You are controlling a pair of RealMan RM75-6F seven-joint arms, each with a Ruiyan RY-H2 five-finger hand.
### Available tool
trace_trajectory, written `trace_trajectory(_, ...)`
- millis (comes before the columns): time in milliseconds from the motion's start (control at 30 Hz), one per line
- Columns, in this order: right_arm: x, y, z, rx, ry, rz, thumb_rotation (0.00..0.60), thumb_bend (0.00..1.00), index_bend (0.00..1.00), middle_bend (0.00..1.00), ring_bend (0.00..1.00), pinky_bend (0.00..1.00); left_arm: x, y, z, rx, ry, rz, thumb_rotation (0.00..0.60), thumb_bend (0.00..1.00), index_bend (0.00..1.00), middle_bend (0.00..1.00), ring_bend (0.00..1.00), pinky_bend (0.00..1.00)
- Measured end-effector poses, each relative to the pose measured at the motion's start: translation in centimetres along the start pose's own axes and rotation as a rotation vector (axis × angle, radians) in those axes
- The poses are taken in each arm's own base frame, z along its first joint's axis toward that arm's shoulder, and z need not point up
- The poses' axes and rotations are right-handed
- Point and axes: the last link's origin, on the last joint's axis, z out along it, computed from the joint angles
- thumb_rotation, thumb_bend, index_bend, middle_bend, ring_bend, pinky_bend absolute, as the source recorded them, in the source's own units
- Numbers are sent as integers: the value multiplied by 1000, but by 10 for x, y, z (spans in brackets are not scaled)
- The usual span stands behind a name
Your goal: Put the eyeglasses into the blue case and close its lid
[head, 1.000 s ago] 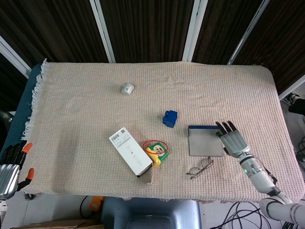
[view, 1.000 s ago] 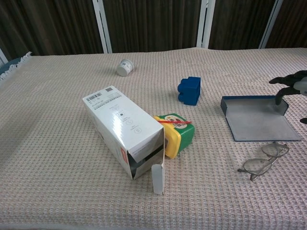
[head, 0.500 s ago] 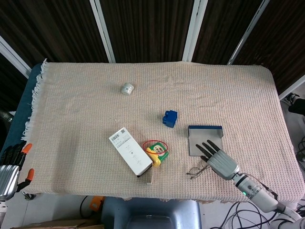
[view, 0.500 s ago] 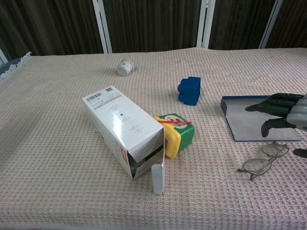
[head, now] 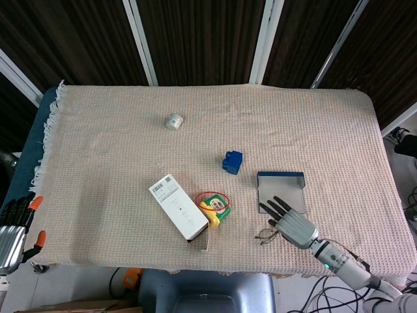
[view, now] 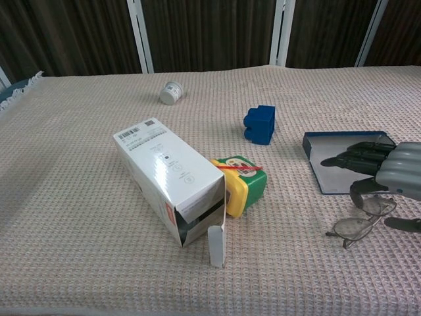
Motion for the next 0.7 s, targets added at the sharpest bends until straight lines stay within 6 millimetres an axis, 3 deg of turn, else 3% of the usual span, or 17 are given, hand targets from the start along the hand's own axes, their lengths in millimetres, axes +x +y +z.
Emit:
trace_trajectory(267,-5,-5,6,14,2,13,600,454,603,18,0,0,0,-1,0,2,3,0,600,448,0,0,0,40)
trace_trajectory(700,-10,-6,7,10,-10,1,600,591,695,60,0,0,1,-2,-1,2,8,3,600,448,0,0,0,40)
